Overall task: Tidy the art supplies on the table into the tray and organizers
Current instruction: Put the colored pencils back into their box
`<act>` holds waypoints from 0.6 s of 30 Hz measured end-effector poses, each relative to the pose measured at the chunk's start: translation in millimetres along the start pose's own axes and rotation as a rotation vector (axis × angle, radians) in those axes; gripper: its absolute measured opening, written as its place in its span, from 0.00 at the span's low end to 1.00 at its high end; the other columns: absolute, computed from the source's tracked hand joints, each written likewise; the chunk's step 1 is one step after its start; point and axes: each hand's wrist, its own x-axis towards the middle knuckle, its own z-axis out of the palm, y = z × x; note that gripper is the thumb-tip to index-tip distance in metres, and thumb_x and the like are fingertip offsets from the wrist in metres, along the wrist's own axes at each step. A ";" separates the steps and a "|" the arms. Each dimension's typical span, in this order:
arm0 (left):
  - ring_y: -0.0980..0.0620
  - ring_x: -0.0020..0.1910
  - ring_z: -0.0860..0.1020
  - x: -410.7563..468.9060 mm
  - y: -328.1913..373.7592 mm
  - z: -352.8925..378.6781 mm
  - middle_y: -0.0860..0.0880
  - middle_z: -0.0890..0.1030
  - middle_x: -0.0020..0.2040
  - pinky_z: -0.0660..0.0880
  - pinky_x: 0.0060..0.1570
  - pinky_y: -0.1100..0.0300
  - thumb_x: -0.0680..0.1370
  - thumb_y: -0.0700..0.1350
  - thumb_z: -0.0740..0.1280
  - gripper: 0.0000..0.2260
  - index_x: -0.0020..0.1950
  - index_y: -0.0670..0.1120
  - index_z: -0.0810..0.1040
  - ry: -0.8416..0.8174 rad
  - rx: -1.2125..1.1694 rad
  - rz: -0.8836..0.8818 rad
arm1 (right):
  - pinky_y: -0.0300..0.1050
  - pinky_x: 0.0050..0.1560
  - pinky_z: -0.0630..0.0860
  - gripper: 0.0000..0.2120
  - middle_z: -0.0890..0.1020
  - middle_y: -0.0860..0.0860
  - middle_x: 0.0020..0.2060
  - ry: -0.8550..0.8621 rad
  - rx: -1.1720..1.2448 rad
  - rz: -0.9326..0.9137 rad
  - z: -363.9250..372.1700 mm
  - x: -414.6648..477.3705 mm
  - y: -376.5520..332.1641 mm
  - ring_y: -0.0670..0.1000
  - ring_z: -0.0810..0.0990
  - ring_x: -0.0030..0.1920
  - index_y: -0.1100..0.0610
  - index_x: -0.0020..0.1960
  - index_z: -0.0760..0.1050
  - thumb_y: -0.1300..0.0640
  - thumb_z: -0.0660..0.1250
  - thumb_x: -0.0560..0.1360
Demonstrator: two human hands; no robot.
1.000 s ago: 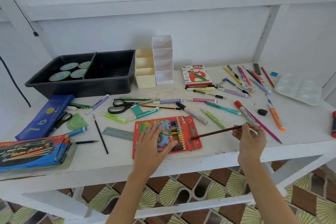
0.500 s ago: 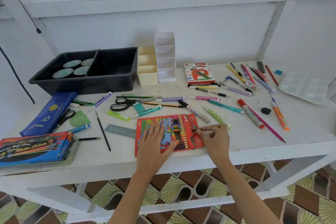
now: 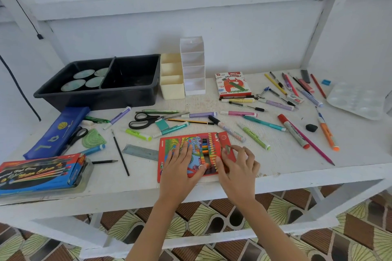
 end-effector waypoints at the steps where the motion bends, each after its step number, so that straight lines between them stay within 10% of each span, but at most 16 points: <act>1: 0.55 0.76 0.49 0.0 0.2 0.2 0.53 0.54 0.77 0.41 0.73 0.60 0.68 0.75 0.35 0.45 0.77 0.49 0.53 -0.002 0.003 -0.001 | 0.55 0.55 0.67 0.22 0.75 0.52 0.59 -0.012 -0.033 -0.017 -1.7 1.1 2.8 0.56 0.66 0.62 0.50 0.54 0.80 0.40 0.52 0.76; 13: 0.59 0.73 0.41 1.4 1.9 -3.0 0.54 0.52 0.77 0.37 0.71 0.61 0.66 0.76 0.34 0.47 0.77 0.51 0.51 -0.029 0.011 -0.010 | 0.56 0.48 0.72 0.21 0.78 0.51 0.56 -0.111 -0.156 -0.054 -10.8 9.9 6.4 0.57 0.73 0.56 0.48 0.54 0.80 0.38 0.58 0.72; 18: 0.55 0.76 0.42 3.6 29.4 -1.9 0.55 0.50 0.77 0.36 0.70 0.62 0.75 0.70 0.43 0.36 0.77 0.51 0.51 -0.089 0.005 0.082 | 0.51 0.57 0.59 0.15 0.72 0.50 0.61 -0.103 0.073 0.094 -18.8 14.9 8.5 0.54 0.66 0.60 0.48 0.61 0.77 0.48 0.65 0.76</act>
